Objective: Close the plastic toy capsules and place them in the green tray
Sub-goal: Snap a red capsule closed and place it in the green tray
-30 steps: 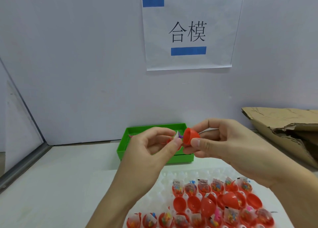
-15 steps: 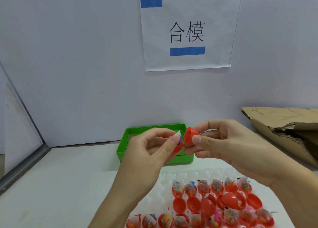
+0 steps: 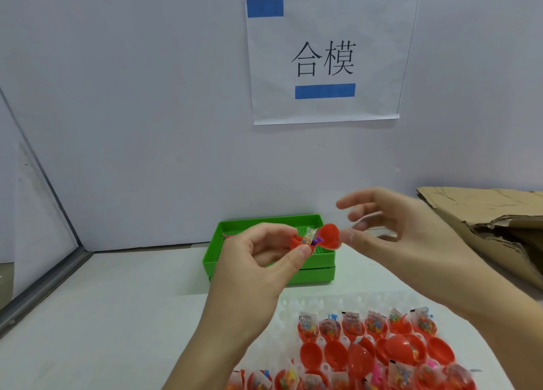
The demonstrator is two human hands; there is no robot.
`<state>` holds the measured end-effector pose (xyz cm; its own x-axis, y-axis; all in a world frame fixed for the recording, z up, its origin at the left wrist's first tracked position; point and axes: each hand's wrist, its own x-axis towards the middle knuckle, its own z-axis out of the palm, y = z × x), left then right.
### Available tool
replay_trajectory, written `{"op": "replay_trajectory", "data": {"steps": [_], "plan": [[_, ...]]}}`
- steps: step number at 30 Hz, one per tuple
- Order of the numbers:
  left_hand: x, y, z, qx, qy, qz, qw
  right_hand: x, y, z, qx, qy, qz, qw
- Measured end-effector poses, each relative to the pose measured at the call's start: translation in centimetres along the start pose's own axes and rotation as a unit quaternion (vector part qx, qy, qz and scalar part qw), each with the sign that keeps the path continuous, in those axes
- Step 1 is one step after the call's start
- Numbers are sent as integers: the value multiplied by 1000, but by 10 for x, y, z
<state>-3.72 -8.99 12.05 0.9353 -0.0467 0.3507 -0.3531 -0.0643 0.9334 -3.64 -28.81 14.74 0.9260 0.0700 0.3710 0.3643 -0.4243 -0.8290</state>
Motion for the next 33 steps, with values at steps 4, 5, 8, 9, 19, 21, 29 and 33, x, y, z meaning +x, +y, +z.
{"op": "replay_trajectory", "data": {"steps": [4, 5, 8, 9, 19, 21, 29, 33], "plan": [[0, -2, 4, -4, 38, 6, 999, -4, -7, 4, -87, 20, -95, 991], [0, -2, 5, -4, 41, 10, 999, -4, -7, 7, -109, 21, -100, 989], [-1, 0, 8, 3, 39, 26, 999, -4, -3, 14, -136, 27, -92, 986], [-1, 0, 8, 7, 37, 33, 999, -3, -2, 15, -136, 29, -89, 986], [-3, 0, 13, 78, 29, 78, 994, -2, 0, 14, -147, 10, -84, 986], [-3, 0, 14, 87, 26, 82, 992, -3, -2, 14, -161, -1, -90, 983], [-5, -1, 17, 94, 15, 97, 991, -5, -4, 17, -126, 6, -108, 986], [-5, -1, 17, 96, 6, 100, 990, -3, -5, 20, -106, 8, -90, 990]]}}
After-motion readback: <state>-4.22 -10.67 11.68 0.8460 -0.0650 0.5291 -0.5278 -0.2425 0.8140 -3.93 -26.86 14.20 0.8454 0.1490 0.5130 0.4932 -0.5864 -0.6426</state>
